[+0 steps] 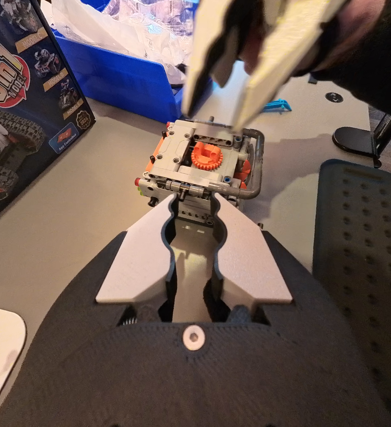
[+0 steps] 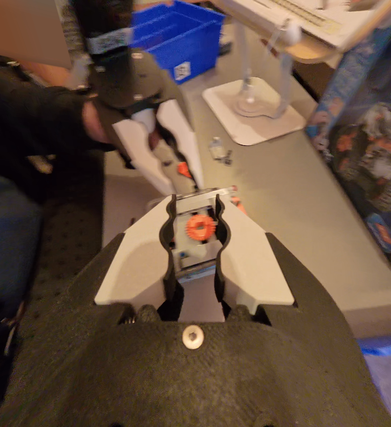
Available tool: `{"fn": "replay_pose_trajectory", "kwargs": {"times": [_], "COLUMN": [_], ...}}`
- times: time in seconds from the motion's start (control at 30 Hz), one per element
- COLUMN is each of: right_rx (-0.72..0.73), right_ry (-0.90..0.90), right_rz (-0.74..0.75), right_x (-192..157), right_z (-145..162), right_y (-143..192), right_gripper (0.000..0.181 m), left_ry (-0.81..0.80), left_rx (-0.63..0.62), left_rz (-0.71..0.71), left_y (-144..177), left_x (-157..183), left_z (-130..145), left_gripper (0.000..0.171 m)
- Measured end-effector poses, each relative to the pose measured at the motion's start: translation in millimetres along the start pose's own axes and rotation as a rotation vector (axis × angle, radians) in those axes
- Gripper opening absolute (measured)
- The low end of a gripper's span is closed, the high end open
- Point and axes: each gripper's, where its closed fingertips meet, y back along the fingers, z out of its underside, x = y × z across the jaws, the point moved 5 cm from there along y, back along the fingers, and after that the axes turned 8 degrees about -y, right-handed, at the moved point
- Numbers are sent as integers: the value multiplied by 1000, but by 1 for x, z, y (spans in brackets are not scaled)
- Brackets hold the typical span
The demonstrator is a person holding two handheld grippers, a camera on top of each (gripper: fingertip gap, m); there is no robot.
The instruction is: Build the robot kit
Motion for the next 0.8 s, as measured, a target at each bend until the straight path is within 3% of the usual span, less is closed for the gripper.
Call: {"fn": "replay_pose_trajectory", "kwargs": {"times": [0.1, 0.23, 0.57, 0.8], "right_rx": [-40, -118, -123, -132], "right_ry": [-83, -107, -177, -176], "right_rz": [0, -34, -61, -45], "right_x": [27, 37, 45, 46], "right_z": [-1, 8, 12, 11], "right_y": [-15, -34, -32, -33], "right_gripper": [35, 33, 13, 9], "left_ry": [2, -5, -17, 44], "left_rx": [-3, -8, 5, 28], "left_rz": [-5, -8, -6, 29], "left_y": [-2, -3, -6, -6], "left_x": [0, 0, 1, -2], "left_z": [-1, -2, -5, -3], "left_gripper": [24, 24, 22, 21]}}
